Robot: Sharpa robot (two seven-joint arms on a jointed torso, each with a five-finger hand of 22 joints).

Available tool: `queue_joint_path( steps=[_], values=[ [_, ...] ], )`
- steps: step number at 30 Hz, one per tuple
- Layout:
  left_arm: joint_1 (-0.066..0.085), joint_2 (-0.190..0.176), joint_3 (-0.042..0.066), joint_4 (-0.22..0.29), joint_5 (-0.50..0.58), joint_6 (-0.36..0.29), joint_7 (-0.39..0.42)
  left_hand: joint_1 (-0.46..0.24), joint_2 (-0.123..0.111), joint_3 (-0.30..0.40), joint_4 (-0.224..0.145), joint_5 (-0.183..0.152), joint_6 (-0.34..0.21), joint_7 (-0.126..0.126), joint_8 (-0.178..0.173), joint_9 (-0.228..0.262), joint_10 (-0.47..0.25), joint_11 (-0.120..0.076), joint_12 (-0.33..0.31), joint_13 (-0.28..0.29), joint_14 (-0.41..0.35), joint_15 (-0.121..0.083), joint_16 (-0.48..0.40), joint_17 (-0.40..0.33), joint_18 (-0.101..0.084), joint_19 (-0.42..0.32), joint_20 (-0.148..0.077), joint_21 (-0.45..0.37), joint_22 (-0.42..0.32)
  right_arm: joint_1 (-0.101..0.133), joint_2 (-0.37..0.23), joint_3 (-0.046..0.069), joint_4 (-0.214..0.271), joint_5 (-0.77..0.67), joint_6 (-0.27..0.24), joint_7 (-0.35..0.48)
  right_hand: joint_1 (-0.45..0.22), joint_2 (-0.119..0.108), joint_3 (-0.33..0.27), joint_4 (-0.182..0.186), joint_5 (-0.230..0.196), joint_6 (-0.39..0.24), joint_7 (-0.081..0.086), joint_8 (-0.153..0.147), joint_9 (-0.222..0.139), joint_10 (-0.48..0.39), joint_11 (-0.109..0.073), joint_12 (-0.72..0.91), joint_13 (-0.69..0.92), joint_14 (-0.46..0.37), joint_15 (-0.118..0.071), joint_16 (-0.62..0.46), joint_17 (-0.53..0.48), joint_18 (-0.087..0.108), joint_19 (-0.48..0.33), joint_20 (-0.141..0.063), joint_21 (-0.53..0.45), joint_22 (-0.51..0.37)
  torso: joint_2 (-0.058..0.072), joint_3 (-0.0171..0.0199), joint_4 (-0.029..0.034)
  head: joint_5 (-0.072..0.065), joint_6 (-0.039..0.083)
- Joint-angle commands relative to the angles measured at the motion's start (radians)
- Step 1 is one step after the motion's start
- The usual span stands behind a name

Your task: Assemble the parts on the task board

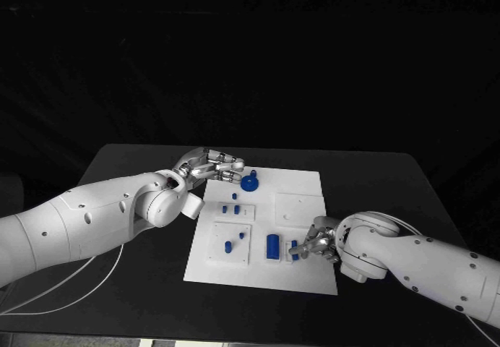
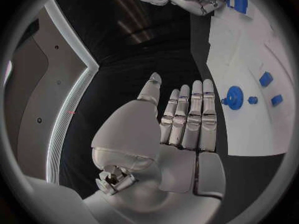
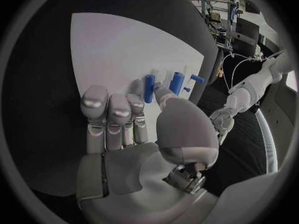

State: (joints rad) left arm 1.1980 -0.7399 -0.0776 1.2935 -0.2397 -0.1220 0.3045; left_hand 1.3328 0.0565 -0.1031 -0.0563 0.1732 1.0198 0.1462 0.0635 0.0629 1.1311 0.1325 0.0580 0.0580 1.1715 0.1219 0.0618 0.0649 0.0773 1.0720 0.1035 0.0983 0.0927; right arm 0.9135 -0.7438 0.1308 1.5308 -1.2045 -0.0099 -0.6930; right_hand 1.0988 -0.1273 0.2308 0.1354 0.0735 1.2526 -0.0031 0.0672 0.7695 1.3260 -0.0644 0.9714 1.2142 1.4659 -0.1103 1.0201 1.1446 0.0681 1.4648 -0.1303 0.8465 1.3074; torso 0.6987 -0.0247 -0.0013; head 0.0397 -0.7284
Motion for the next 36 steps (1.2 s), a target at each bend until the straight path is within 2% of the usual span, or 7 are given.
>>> queue_joint_path(
  steps=[1,7,10,12,16,19,36],
  values=[
    [0.0,0.002,0.0,0.002,-0.002,0.017,0.003,-0.004,0.004,0.0,0.009,0.001,-0.002,-0.001,0.002,-0.001,-0.004,-0.003,0.001,0.001,-0.007,-0.001,0.0,0.001,-0.01,-0.004,0.004,0.004,-0.001,-0.004,0.004,-0.003,-0.002,-0.011,-0.012,-0.008,-0.012,0.001,0.002,0.004,0.009,-0.003,-0.002,-0.002,0.001,0.002,-0.001,-0.006,-0.003,-0.002,-0.006,-0.006,-0.003,-0.018,0.053,-0.008,-0.004,0.102,0.0,0.0003,-0.0002,0.0,0.0],
    [0.0,0.002,0.0,0.001,-0.002,0.018,0.002,-0.004,0.004,0.0,0.01,0.001,-0.002,-0.001,0.001,-0.001,-0.004,-0.003,0.001,0.001,-0.008,-0.001,0.0,0.001,-0.01,-0.004,0.004,0.004,-0.001,-0.004,0.007,-0.003,-0.008,-0.016,-0.006,-0.012,-0.002,0.013,0.008,-0.019,0.015,-0.003,-0.003,-0.003,0.002,0.003,-0.003,-0.009,-0.004,-0.002,-0.007,-0.007,-0.003,-0.018,0.053,-0.008,-0.006,0.102,0.0,-0.0002,-0.0002,-0.003,0.0],
    [0.0,0.002,0.0,0.001,-0.002,0.018,0.002,-0.004,0.004,0.0,0.01,0.001,-0.002,-0.001,0.001,-0.001,-0.004,-0.003,0.001,0.001,-0.008,-0.001,0.0,0.001,-0.01,-0.004,0.004,0.004,-0.001,-0.004,0.006,-0.003,-0.013,-0.019,-0.002,-0.014,-0.005,0.005,0.06,-0.036,0.002,-0.003,-0.005,-0.003,-0.001,0.004,-0.004,-0.01,-0.004,-0.002,-0.008,-0.007,-0.004,-0.019,0.054,-0.009,-0.007,0.102,0.0,-0.0004,-0.0009,-0.003,0.0],
    [0.0,0.002,0.0,0.001,-0.002,0.018,0.002,-0.004,0.004,0.0,0.01,0.001,-0.002,-0.001,0.001,-0.001,-0.004,-0.003,0.001,0.001,-0.008,-0.001,0.0,0.001,-0.01,-0.004,0.004,0.004,-0.001,-0.004,0.004,-0.003,-0.017,-0.02,0.001,-0.016,0.006,0.01,0.077,-0.059,0.026,-0.006,-0.007,-0.003,-0.003,0.004,-0.005,-0.011,-0.004,-0.001,-0.008,-0.007,-0.004,-0.02,0.054,-0.009,-0.006,0.102,0.0,-0.0003,-0.0007,-0.004,0.0],
    [0.0,0.002,-0.001,0.001,-0.002,0.018,0.002,-0.004,0.004,0.0,0.01,0.001,-0.002,-0.001,0.001,-0.001,-0.004,-0.003,0.001,0.001,-0.008,-0.001,0.0,0.001,-0.01,-0.004,0.004,0.004,-0.001,-0.004,-0.002,-0.003,-0.022,-0.024,0.002,-0.018,-0.002,0.028,0.124,-0.134,0.023,-0.009,-0.008,-0.003,-0.014,0.004,-0.006,-0.013,-0.004,-0.001,-0.009,-0.009,-0.005,-0.021,0.053,-0.011,-0.009,0.102,0.0,-0.0003,-0.0003,-0.006,0.001],
    [0.0,0.001,-0.001,0.001,-0.002,0.019,0.001,-0.004,0.004,0.0,0.01,0.001,-0.002,-0.001,0.001,-0.001,-0.004,-0.003,0.001,0.001,-0.008,-0.001,0.0,0.001,-0.01,-0.004,0.004,0.004,-0.001,-0.004,-0.009,-0.003,-0.026,-0.029,-0.001,-0.019,-0.013,0.029,0.132,-0.159,0.027,-0.01,-0.009,-0.003,-0.019,0.002,-0.006,-0.016,-0.005,-0.001,-0.009,-0.01,-0.005,-0.021,0.053,-0.011,-0.011,0.102,0.0,0.0001,-0.0003,-0.008,0.001],
    [0.0,-0.002,-0.002,0.001,-0.01,0.026,-0.006,-0.004,0.004,0.0,0.01,0.001,-0.002,-0.001,0.001,-0.001,-0.004,-0.003,0.001,0.001,-0.008,-0.001,0.0,0.001,-0.01,-0.004,0.004,0.004,-0.001,-0.005,-0.045,-0.003,-0.051,-0.14,0.006,-0.019,-0.006,-0.014,0.142,-0.131,-0.013,-0.009,-0.005,-0.003,-0.034,-0.009,-0.003,-0.04,-0.021,-0.004,-0.006,-0.026,-0.012,-0.02,0.051,-0.008,-0.025,0.1,0.0,0.0005,-0.0005,-0.014,0.001]
  ],
)
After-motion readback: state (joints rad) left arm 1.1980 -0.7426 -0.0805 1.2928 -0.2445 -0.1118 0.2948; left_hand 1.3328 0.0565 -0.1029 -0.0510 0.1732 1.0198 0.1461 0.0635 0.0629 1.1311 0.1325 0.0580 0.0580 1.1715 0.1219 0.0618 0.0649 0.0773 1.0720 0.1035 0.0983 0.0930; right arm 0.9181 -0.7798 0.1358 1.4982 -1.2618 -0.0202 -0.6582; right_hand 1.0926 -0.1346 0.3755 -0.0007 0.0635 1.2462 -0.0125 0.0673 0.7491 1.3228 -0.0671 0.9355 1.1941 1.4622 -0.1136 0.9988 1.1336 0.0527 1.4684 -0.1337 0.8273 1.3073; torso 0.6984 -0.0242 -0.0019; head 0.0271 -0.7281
